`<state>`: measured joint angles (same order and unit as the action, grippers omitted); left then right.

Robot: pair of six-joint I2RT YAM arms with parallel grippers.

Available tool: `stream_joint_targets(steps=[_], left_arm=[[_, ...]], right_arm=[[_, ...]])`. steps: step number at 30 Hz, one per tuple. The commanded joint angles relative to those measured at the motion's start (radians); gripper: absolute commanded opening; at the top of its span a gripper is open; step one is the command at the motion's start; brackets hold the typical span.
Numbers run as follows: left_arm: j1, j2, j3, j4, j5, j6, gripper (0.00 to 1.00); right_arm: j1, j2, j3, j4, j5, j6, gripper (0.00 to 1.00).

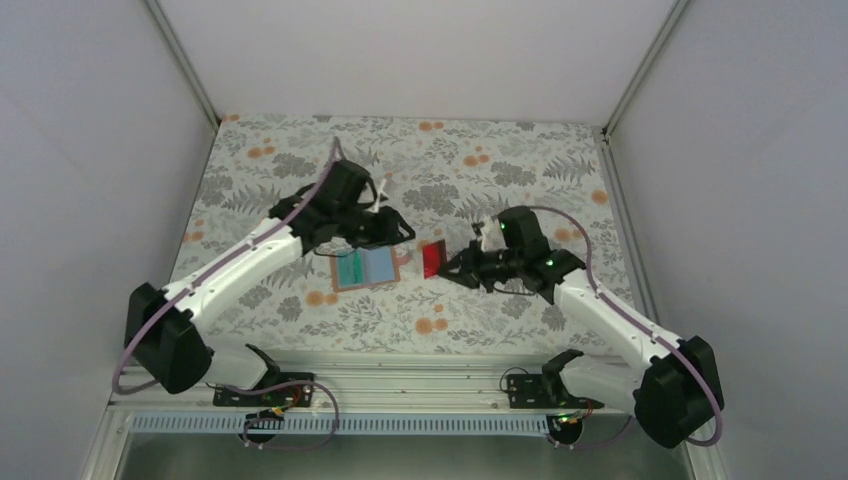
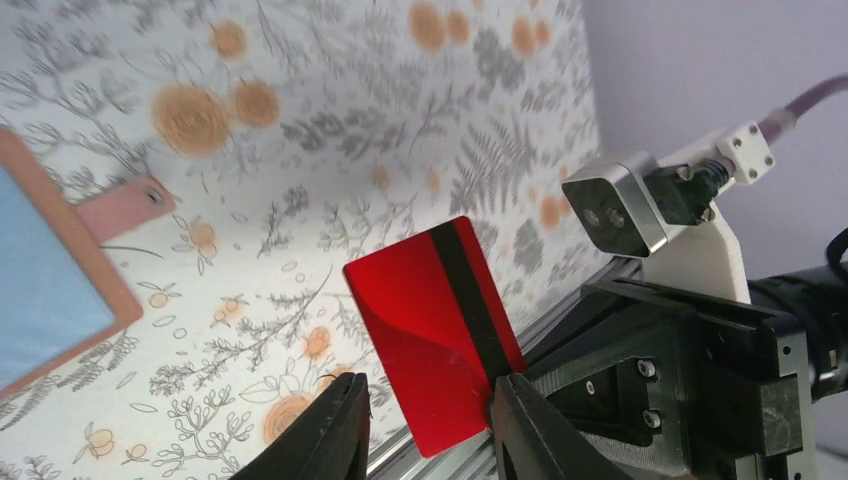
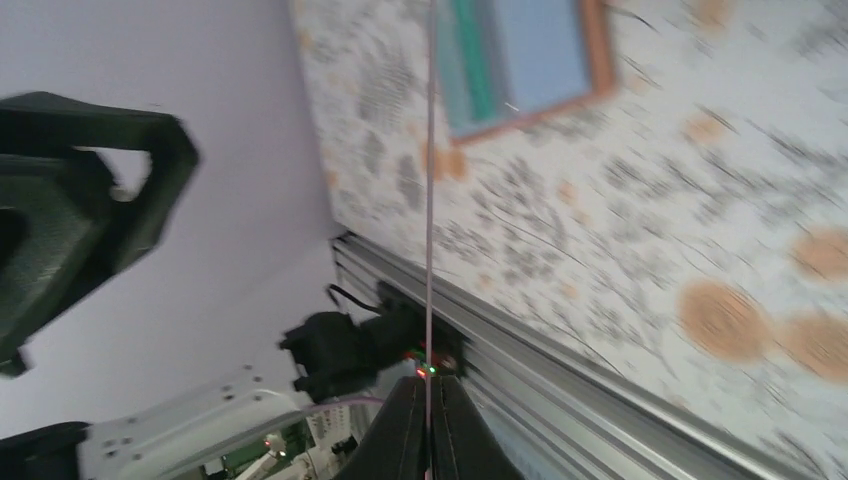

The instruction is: Put the credit cards into the card holder

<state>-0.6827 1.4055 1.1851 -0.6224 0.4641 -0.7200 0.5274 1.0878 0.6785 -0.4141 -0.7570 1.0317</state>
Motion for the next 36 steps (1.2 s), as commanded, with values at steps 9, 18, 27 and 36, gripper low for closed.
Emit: stream_joint_targets(steps=[9, 18, 27, 36], left_arm=[[0.282, -0.151, 0.036, 0.141, 0.265, -0.081, 0.41], [0.365, -0.156, 0.1, 0.333, 0.403, -0.158, 0.41], [0.368, -0.14, 0.127, 0.456, 0.438, -0.222, 0.41], [0.368, -0.125, 0.154, 0.455, 0.443, -0.196, 0.37]], right_arm=[[-0.014, 0.154, 0.354, 0.307, -0.069, 0.043, 0.04], [-0.03, 0.227, 0.485, 0.468, -0.108, 0.08, 0.04], [-0.03, 0.284, 0.553, 0.57, -0.164, 0.112, 0.04], [-0.031, 0.306, 0.581, 0.61, -0.213, 0.128, 0.04]])
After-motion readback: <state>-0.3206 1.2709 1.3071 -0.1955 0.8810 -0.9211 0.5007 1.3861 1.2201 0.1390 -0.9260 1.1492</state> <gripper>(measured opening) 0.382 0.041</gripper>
